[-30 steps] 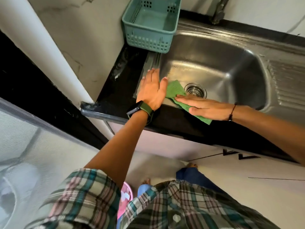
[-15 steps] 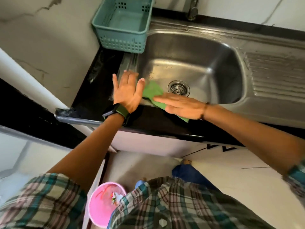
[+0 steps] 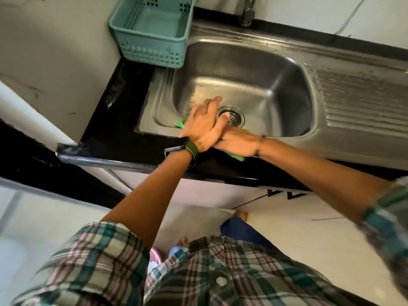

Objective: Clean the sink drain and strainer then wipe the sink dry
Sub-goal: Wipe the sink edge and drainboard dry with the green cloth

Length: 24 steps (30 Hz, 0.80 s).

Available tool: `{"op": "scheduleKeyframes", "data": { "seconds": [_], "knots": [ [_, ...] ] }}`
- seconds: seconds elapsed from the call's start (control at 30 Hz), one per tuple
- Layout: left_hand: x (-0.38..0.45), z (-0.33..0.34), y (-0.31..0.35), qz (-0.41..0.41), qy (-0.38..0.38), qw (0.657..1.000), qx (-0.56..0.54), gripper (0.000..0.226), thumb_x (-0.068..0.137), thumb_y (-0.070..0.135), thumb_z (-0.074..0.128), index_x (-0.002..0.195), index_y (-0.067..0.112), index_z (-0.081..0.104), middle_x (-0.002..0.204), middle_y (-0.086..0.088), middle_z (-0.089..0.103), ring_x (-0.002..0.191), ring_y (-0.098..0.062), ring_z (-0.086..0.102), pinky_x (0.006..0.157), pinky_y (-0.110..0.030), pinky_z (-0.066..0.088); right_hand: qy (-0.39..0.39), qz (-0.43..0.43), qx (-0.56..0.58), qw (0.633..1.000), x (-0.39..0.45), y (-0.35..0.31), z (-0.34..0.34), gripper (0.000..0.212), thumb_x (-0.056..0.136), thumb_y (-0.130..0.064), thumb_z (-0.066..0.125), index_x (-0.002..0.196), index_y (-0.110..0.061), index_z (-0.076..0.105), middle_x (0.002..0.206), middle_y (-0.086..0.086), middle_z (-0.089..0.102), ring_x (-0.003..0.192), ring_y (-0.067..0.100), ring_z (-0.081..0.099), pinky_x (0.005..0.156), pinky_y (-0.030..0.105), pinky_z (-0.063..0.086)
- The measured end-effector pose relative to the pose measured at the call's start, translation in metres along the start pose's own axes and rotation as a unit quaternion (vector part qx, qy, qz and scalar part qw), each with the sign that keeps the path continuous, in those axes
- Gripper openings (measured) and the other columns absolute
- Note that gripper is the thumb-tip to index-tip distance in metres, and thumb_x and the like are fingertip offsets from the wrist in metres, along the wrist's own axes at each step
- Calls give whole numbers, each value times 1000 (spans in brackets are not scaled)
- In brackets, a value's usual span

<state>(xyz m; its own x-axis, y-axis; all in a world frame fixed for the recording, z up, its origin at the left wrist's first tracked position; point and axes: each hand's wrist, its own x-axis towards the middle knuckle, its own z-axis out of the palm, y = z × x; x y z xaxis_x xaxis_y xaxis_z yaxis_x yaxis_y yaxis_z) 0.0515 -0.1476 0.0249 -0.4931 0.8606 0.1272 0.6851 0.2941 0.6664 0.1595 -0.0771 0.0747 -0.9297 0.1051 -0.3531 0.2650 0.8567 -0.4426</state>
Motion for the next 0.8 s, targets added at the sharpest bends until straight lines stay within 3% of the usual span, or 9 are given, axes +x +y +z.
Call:
{"op": "scheduleKeyframes", "data": {
  "seconds": [0.1, 0.2, 0.27, 0.37, 0.43, 0.47, 0.57, 0.67, 0.8],
  "knots": [
    [1, -6, -2, -39, 33, 999, -20, 59, 85, 42, 20, 135, 15, 38, 136, -15, 50, 131, -25, 40, 117, -38, 9, 58, 19, -5, 998, 17, -15, 10, 19, 94, -20, 43, 106, -14, 56, 116, 19, 59, 86, 24, 50, 79, 37, 45],
    [-2, -6, -1, 5, 15, 999, 39, 55, 87, 40, 20, 124, 12, 48, 120, -19, 60, 118, -32, 50, 111, -41, 21, 74, -8, -49, 996, -2, 2, 12, 32, 96, -19, 40, 124, -7, 51, 130, 14, 53, 114, 29, 51, 95, 36, 41],
    [-3, -5, 2, 23, -8, 997, 76, 51, 89, 41, 18, 102, 11, 57, 104, -20, 65, 101, -34, 56, 98, -42, 33, 76, -8, -59, 995, -29, 28, 12, 41, 98, -19, 36, 138, -11, 38, 143, 12, 43, 130, 25, 41, 109, 35, 31],
    [-2, -3, 1, 19, -61, 993, 96, 42, 96, 43, 19, 81, 18, 50, 87, -17, 64, 75, -30, 54, 75, -37, 38, 73, 71, -55, 993, -96, 87, 4, 56, 96, -43, 18, 141, -14, 33, 145, 12, 40, 135, 26, 36, 114, 39, 24],
    [0, 2, 4, 6, -95, 991, 91, 43, 96, 46, 19, 79, 20, 49, 88, -16, 64, 74, -27, 52, 70, -33, 38, 61, 157, -54, 984, -145, 129, -6, 72, 85, -64, 7, 141, -23, 25, 150, 9, 33, 140, 25, 26, 116, 46, 19],
    [2, 6, 7, -4, -108, 991, 85, 48, 96, 47, 19, 80, 17, 53, 91, -16, 65, 76, -27, 53, 70, -32, 39, 52, 204, -56, 976, -163, 143, -11, 67, 83, -65, 8, 140, -30, 19, 153, 5, 27, 143, 24, 19, 117, 48, 16],
    [15, 19, 24, -42, -145, 987, 50, 63, 95, 51, 18, 98, 10, 66, 104, -14, 66, 90, -30, 58, 81, -35, 44, 56, 269, -50, 960, -178, 160, -9, 44, 99, -38, 27, 142, -30, 20, 156, -1, 18, 145, 22, 7, 117, 46, 7],
    [22, 38, 50, -34, -162, 986, 7, 64, 95, 50, 20, 98, 9, 68, 107, -16, 66, 98, -33, 58, 90, -37, 45, 105, 267, -24, 958, -161, 145, 1, 44, 99, -18, 34, 143, -19, 29, 154, 3, 21, 145, 24, 8, 117, 39, 4],
    [27, 62, 77, -6, -133, 990, -43, 57, 94, 49, 22, 94, 8, 61, 102, -20, 65, 96, -36, 59, 79, -35, 39, 145, 237, 41, 960, -145, 124, 3, 39, 98, -12, 37, 138, -13, 40, 151, 5, 30, 144, 25, 11, 116, 32, 6]
  ]
}}
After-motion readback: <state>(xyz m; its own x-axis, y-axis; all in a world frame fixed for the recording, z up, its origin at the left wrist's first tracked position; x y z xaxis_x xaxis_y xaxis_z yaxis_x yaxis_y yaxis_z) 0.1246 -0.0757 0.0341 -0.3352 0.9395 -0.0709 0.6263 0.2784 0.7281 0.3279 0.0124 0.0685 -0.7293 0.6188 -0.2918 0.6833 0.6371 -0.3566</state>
